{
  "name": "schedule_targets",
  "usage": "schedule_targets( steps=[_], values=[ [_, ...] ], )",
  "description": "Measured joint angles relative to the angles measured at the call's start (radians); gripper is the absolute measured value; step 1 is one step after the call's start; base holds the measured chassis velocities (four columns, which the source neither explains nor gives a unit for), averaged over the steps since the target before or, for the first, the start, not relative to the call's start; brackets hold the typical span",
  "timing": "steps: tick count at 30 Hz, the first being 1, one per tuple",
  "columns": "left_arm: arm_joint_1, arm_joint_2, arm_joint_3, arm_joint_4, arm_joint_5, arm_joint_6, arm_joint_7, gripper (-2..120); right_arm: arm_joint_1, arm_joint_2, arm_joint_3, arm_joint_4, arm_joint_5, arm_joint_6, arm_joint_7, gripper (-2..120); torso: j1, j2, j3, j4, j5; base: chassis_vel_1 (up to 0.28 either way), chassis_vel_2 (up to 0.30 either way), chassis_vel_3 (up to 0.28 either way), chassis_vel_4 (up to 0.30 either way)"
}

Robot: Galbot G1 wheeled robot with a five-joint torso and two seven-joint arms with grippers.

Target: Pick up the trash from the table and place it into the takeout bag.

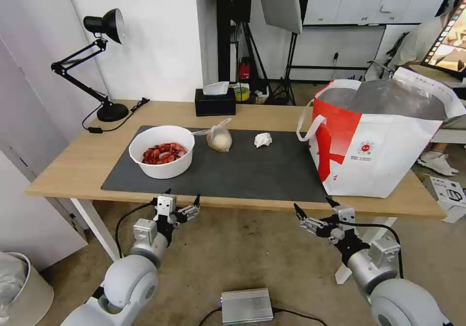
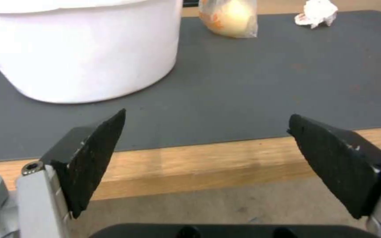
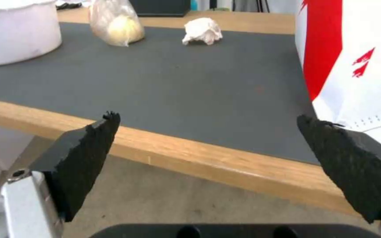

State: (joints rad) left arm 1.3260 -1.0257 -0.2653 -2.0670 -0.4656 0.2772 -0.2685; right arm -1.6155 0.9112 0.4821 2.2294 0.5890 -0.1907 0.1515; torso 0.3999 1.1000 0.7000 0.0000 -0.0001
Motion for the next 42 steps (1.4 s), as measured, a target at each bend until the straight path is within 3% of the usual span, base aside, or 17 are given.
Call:
schedule_targets(
  steps=[14,29,37,42],
  values=[
    [0.033,0.035,-0.048,-0.017,-0.046,0.019,0.003,100,-0.004,-0.003,-0.002,-0.003,0.005,0.0,0.001,100,0.0,0.0,0.0,0.0,0.0001,0.0,0.0,0.0,0.0],
    [0.045,0.028,-0.042,-0.022,-0.043,0.009,0.003,100,-0.007,-0.002,-0.002,0.006,0.009,-0.004,0.004,100,0.0,0.0,0.0,0.0,0.0001,0.0,0.0,0.0,0.0],
    [0.038,0.028,-0.023,-0.023,-0.041,0.008,0.004,100,0.077,-0.02,-0.012,0.002,0.069,-0.024,0.011,100,0.0,0.0,0.0,-0.0002,0.0,0.0,0.0,0.0,0.0],
    [0.037,0.023,-0.018,-0.023,-0.038,0.007,0.003,100,0.207,-0.052,-0.052,-0.03,0.155,-0.057,0.015,100,0.0,0.0,0.0,0.0001,0.0002,0.0,0.0,0.0,0.0]
  ],
)
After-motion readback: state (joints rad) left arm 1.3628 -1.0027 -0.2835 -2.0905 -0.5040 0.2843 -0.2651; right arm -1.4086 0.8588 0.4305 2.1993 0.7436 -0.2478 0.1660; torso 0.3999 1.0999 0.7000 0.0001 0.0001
